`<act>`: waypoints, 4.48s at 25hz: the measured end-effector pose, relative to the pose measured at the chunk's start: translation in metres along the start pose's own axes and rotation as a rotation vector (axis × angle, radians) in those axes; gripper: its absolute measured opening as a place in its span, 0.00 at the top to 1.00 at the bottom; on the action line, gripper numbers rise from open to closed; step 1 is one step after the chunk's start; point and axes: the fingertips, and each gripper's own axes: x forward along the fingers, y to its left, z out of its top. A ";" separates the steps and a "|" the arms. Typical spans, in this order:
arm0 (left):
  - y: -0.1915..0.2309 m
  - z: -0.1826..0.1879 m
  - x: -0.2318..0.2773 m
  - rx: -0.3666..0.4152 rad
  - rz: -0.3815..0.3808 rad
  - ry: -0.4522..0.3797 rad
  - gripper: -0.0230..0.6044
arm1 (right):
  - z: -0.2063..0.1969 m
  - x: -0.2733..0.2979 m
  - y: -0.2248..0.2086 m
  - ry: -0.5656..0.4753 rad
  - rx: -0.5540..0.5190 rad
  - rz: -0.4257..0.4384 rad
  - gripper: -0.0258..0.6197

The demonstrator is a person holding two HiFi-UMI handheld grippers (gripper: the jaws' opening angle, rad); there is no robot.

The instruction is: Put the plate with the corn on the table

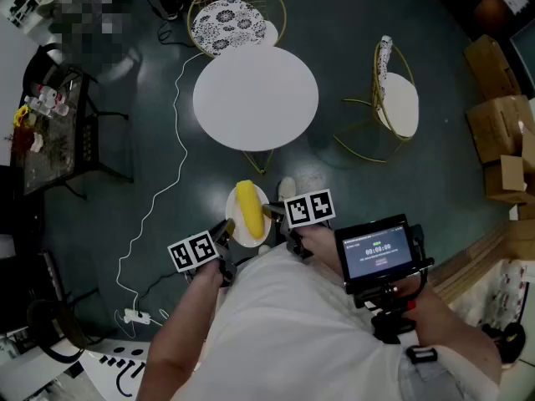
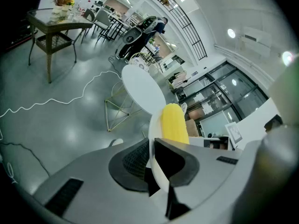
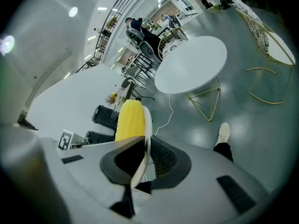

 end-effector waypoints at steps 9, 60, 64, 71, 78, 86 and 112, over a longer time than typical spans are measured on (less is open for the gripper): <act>-0.042 -0.075 -0.056 -0.008 -0.027 0.008 0.89 | -0.073 -0.065 0.032 -0.030 -0.007 -0.018 0.88; -0.078 -0.068 -0.038 0.004 -0.082 -0.049 0.90 | -0.052 -0.102 0.022 -0.141 0.026 0.047 0.89; -0.083 -0.049 -0.028 0.004 -0.073 -0.066 0.90 | -0.029 -0.100 0.018 -0.137 0.019 0.064 0.89; -0.089 -0.021 -0.002 -0.021 -0.055 -0.083 0.90 | 0.010 -0.095 0.003 -0.121 0.028 0.090 0.89; -0.090 -0.001 0.027 -0.028 -0.018 -0.089 0.90 | 0.040 -0.088 -0.016 -0.091 0.014 0.111 0.89; -0.094 0.021 0.047 -0.048 -0.008 -0.111 0.90 | 0.071 -0.084 -0.026 -0.070 -0.006 0.126 0.89; -0.057 0.140 0.081 0.009 -0.076 -0.018 0.90 | 0.163 -0.016 -0.024 -0.155 0.055 0.053 0.89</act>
